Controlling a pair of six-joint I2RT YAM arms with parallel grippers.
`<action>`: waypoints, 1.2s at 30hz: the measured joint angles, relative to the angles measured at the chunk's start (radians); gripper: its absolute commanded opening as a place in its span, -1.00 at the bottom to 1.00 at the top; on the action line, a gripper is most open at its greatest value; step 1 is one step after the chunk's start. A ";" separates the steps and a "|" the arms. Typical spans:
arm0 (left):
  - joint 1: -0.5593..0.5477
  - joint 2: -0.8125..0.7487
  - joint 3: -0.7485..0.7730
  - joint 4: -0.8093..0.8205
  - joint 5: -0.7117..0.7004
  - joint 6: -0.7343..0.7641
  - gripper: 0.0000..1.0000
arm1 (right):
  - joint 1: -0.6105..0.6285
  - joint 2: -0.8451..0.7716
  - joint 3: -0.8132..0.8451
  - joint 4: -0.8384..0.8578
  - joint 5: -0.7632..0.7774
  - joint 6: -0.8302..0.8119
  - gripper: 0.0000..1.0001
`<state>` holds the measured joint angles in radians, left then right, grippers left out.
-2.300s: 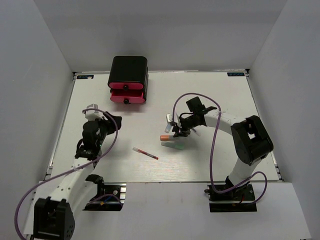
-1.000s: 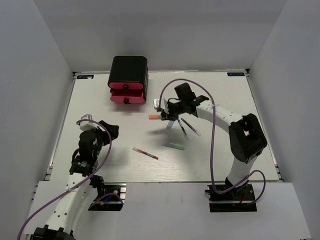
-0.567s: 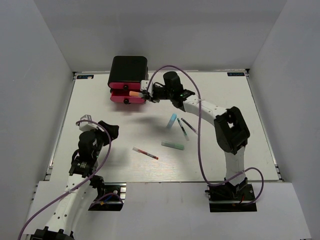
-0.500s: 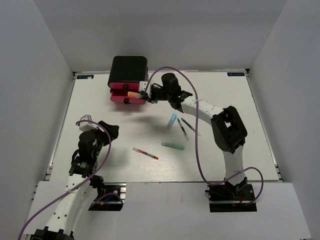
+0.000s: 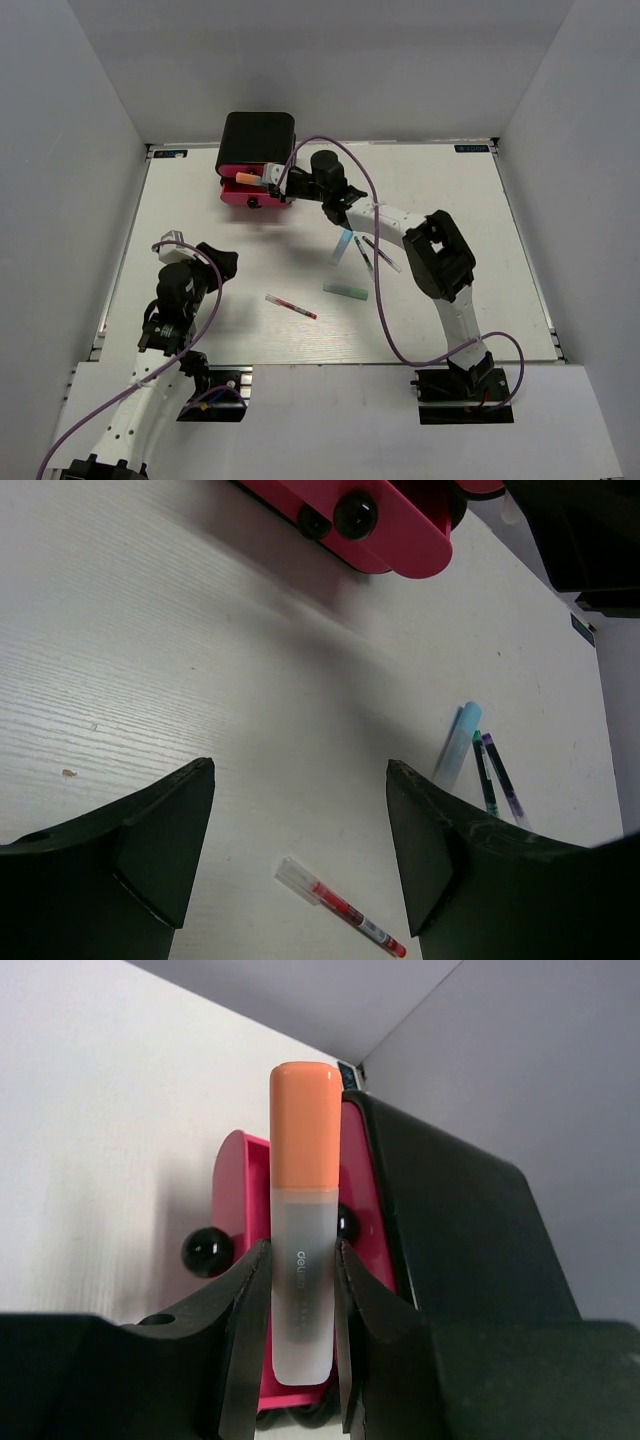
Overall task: Sort the stationery into containers
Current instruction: Place the stationery in the drawer.
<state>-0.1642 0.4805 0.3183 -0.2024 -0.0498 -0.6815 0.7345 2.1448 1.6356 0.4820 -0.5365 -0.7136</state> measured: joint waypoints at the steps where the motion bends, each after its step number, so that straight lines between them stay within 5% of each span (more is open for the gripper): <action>1: 0.000 0.000 0.000 -0.001 0.000 0.000 0.59 | 0.000 0.007 0.003 0.017 0.000 0.001 -0.98; 14: 0.000 -0.008 0.000 -0.016 0.000 0.000 0.59 | 0.002 0.127 0.013 0.151 0.007 0.035 -0.81; 22: 0.000 -0.010 0.000 -0.016 0.000 0.000 0.59 | 0.006 0.128 0.013 0.188 0.011 0.046 -0.22; 28: 0.000 0.007 0.000 -0.011 0.001 0.000 0.59 | 0.006 0.128 0.002 0.207 0.011 0.054 0.01; 36: 0.000 0.022 0.000 -0.006 0.001 0.000 0.59 | 0.006 0.128 -0.008 0.224 0.014 0.053 -0.12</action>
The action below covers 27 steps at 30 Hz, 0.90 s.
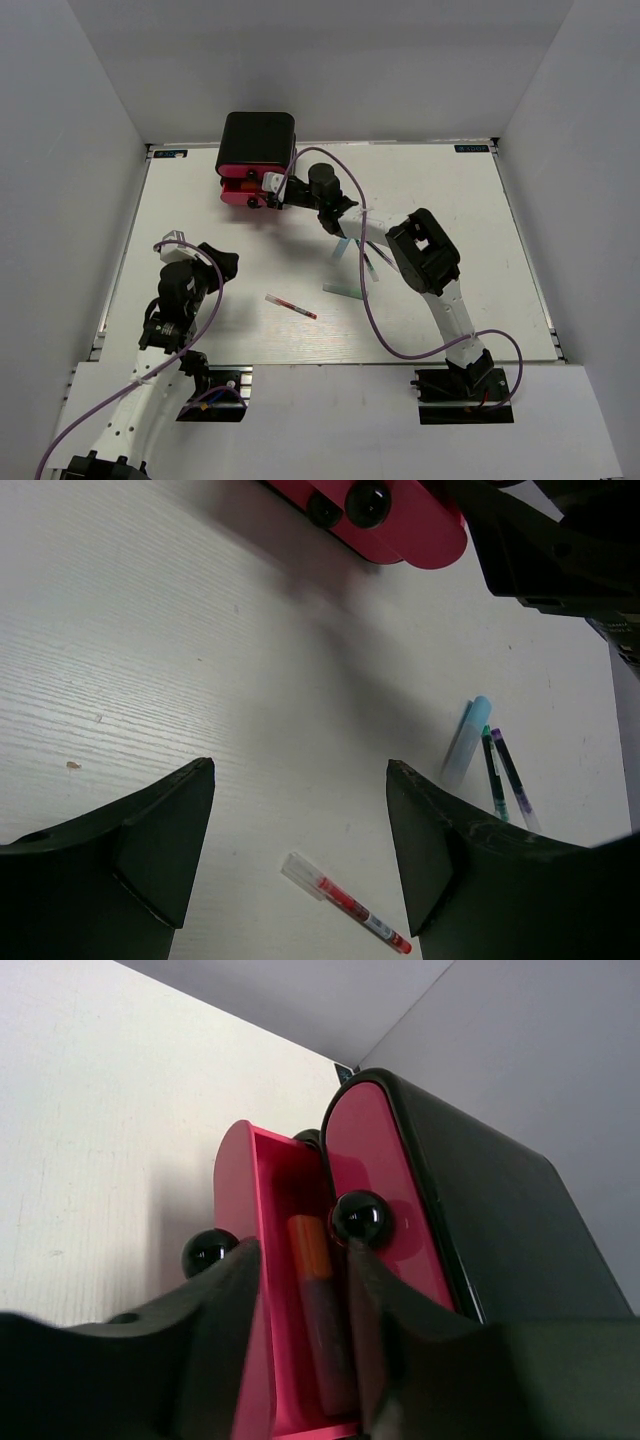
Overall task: Sort the stationery into containers
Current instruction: Place the stationery in the drawer, then pick up the stationery from the center of the board.
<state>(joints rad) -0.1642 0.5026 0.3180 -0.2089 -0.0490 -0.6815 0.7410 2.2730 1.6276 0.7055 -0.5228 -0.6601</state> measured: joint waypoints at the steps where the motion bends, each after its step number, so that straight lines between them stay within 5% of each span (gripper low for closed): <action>1: 0.000 -0.001 0.000 0.000 0.000 0.000 0.59 | 0.000 0.000 -0.001 0.002 0.000 -0.001 -0.12; 9: 0.000 -0.002 -0.001 0.003 0.004 0.000 0.59 | -0.010 -0.134 -0.182 -0.011 -0.009 0.044 -0.93; 13: 0.000 0.000 -0.009 0.021 0.013 -0.005 0.61 | -0.047 -0.344 -0.340 -0.094 -0.092 0.034 -0.99; 14: 0.000 0.002 -0.011 0.024 0.016 -0.007 0.65 | -0.064 -0.394 -0.359 -0.141 -0.124 0.021 -0.88; 15: 0.000 0.005 -0.012 0.030 0.019 -0.008 0.65 | -0.086 -0.445 -0.364 -0.219 -0.159 -0.007 -0.52; 19: 0.000 0.027 -0.013 0.049 0.034 -0.011 0.75 | -0.163 -0.547 -0.309 -0.624 -0.247 -0.166 0.34; 21: 0.000 0.044 -0.013 0.061 0.040 -0.010 0.96 | -0.181 -0.560 -0.295 -0.837 -0.257 -0.257 0.41; 27: 0.000 0.100 -0.013 0.089 0.062 -0.015 0.99 | -0.154 -0.608 -0.518 -1.178 -0.223 -0.362 0.32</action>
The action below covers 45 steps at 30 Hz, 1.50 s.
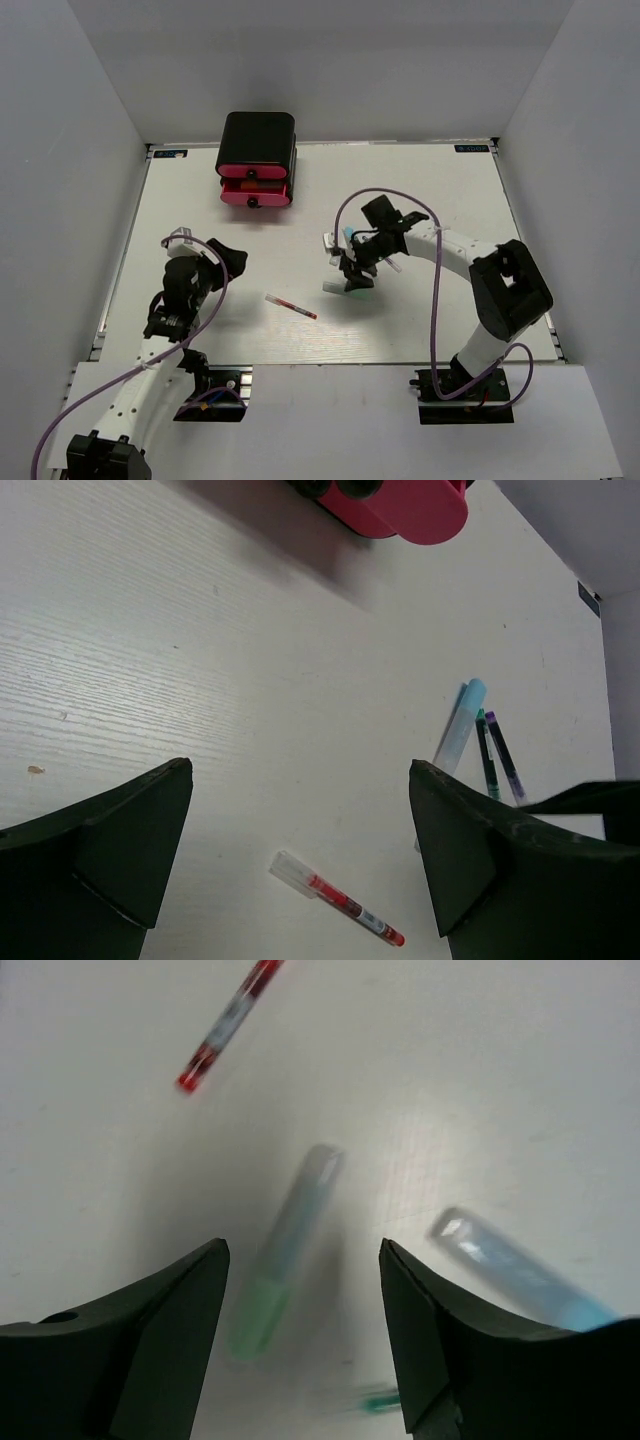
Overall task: Sort the stationery into containers
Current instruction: Pick up the stationery from the center of the board, then place the stationery in the drawer.
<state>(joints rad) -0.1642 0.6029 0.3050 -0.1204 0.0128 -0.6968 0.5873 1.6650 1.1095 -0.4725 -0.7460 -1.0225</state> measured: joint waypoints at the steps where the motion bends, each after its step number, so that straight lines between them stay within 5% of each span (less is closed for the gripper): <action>1: 0.000 0.008 0.000 0.002 0.003 0.000 0.99 | 0.009 0.000 -0.028 -0.027 0.013 0.003 0.28; 17: 0.000 -0.059 0.000 -0.038 0.021 -0.003 0.99 | 0.106 0.074 -0.089 0.128 0.283 0.235 0.13; 23: 0.000 -0.061 0.001 -0.050 0.021 -0.004 0.99 | 0.122 0.085 -0.093 0.140 0.319 0.240 -0.34; 27: 0.000 -0.053 0.000 -0.052 0.021 -0.004 0.99 | 0.125 0.084 -0.093 0.137 0.299 0.214 -0.88; 31: 0.000 -0.048 0.000 -0.051 0.021 -0.004 0.99 | 0.122 0.076 -0.086 0.126 0.240 0.172 -1.00; 38: 0.000 -0.048 0.000 -0.051 0.021 -0.004 0.99 | 0.121 0.088 0.191 0.166 0.129 0.167 -1.00; 45: 0.000 -0.070 -0.006 -0.051 0.021 -0.011 0.99 | 0.125 0.275 0.459 0.546 0.088 0.277 -1.00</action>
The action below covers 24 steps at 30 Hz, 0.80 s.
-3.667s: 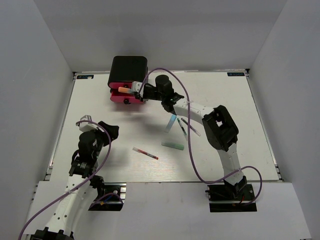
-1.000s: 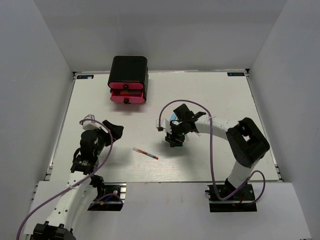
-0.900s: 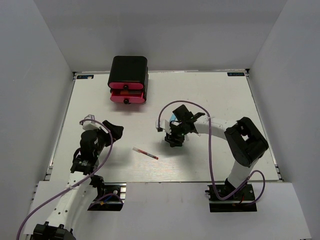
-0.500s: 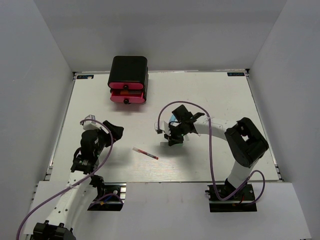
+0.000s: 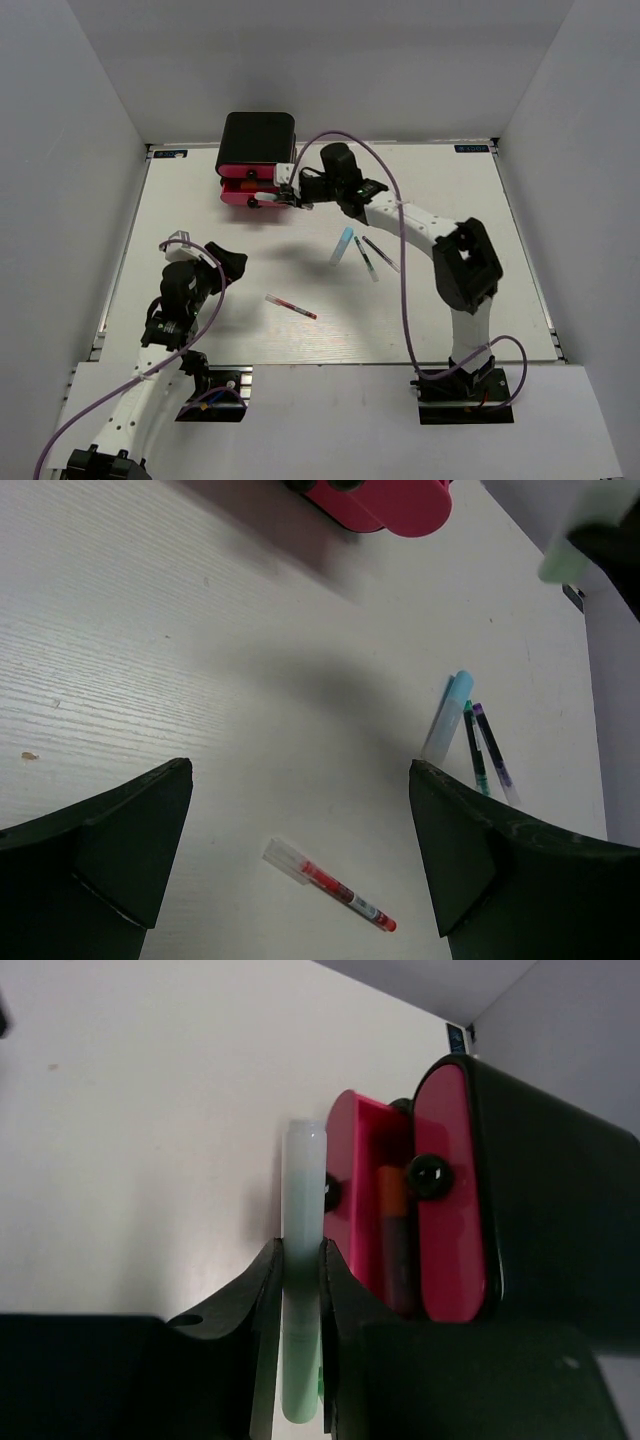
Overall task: Sort the stationery into containers
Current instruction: Place the stationery in the drawer.
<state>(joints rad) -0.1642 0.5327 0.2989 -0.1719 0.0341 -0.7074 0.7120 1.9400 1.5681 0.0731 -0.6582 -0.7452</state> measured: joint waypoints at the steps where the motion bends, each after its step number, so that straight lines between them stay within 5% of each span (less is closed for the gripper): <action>1: 0.000 -0.001 -0.001 0.000 0.000 0.000 0.99 | 0.001 0.035 0.023 0.034 0.000 0.011 -1.00; 10: 0.000 -0.008 -0.013 -0.006 -0.005 -0.001 0.99 | 0.023 0.272 0.090 0.336 0.010 0.066 -1.00; 24: 0.000 0.026 -0.013 0.018 -0.008 -0.001 0.99 | 0.035 0.256 0.091 0.507 0.000 0.066 -1.00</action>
<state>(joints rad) -0.1642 0.5583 0.2855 -0.1535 0.0261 -0.7086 0.7471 2.1963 1.6588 0.5797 -0.6579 -0.6792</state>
